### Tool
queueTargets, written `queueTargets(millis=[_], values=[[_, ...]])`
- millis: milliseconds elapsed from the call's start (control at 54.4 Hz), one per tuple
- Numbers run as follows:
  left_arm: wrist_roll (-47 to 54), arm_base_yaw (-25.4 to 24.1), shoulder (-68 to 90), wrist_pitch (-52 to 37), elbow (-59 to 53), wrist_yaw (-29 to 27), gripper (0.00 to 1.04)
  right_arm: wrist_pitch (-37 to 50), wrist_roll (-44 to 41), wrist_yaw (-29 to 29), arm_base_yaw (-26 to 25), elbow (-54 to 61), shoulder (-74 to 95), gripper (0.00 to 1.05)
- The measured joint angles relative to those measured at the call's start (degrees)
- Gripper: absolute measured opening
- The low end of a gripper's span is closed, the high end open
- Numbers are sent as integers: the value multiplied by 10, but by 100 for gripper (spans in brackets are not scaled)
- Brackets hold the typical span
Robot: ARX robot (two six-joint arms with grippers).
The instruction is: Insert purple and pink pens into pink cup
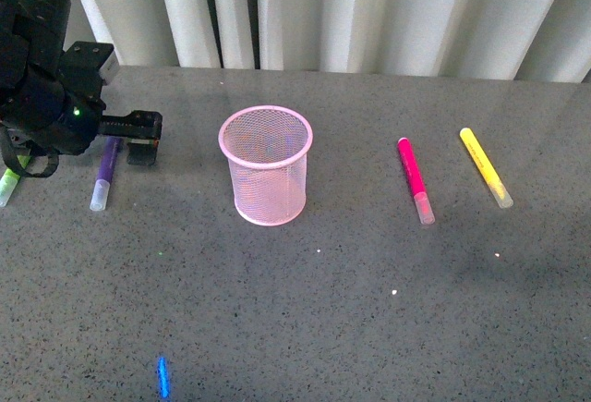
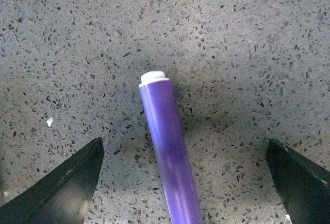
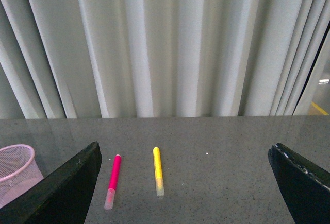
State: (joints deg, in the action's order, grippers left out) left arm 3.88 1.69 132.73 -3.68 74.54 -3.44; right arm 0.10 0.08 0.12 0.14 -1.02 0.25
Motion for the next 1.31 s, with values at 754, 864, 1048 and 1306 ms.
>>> queueTargets(millis=[754,864,1048,1306], values=[[-109,-15,-47,-120,-68,52,13,0,0,0,0,0,0,98],[-151,-16,-102,-192,-106,61,13,0,0,0,0,0,0,98],[-236,2,-204,-372,-191,38,13,0,0,0,0,0,0,98],[-277,96,-247,-628,-320,33,13,0,0,0,0,0,0,98]])
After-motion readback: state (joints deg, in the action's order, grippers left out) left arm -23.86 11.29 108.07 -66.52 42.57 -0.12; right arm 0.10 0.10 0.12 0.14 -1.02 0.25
